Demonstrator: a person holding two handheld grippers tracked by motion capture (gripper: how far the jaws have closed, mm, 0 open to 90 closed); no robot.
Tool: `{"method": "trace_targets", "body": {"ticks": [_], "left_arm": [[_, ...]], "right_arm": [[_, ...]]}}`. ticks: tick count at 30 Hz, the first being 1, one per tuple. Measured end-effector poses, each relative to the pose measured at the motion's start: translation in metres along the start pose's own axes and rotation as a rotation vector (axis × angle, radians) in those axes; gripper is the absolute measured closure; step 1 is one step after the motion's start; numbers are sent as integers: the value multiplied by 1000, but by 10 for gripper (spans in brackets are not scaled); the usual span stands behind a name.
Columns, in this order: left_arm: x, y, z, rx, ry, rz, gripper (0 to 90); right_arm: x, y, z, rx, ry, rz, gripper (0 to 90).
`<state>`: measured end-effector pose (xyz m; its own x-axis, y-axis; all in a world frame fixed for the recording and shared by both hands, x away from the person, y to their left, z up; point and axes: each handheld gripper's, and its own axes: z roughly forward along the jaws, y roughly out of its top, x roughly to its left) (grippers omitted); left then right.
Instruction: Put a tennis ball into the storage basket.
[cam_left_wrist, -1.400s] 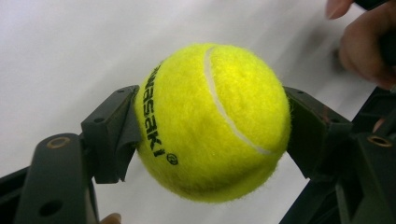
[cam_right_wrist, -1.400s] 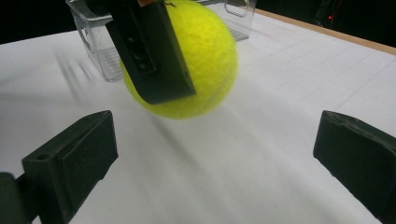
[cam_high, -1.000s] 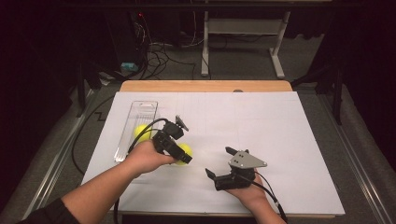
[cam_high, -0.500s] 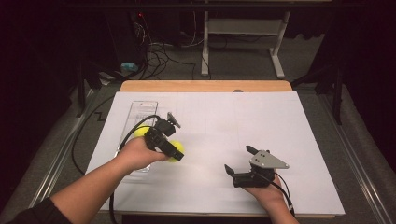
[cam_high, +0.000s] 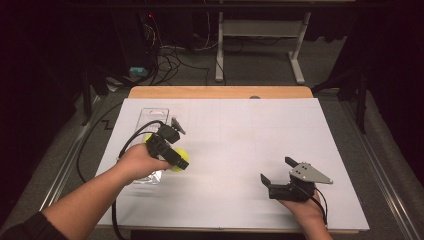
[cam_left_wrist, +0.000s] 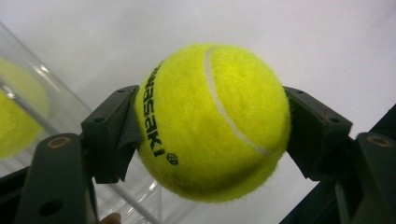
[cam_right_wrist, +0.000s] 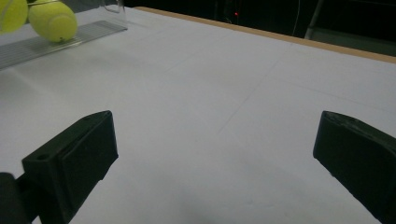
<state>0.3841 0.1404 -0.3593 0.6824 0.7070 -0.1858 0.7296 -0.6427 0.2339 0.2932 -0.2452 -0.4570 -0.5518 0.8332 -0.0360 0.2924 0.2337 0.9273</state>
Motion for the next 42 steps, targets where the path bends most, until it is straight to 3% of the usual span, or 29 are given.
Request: {"method": "trace_targets", "body": {"ticks": [10,24,42], "left_arm": [[6,-2,-15,-1,13,-9,268],[19,-8,-35,-15,43,-35,268],[52,-32,-56,-17,93,-115,268]], "right_arm": [[-11,-6,-10,-1,-26,17,0],[-11,-7,-11,1,-26,19,0],[-9,-9,-9,7,-24,16,0]]}}
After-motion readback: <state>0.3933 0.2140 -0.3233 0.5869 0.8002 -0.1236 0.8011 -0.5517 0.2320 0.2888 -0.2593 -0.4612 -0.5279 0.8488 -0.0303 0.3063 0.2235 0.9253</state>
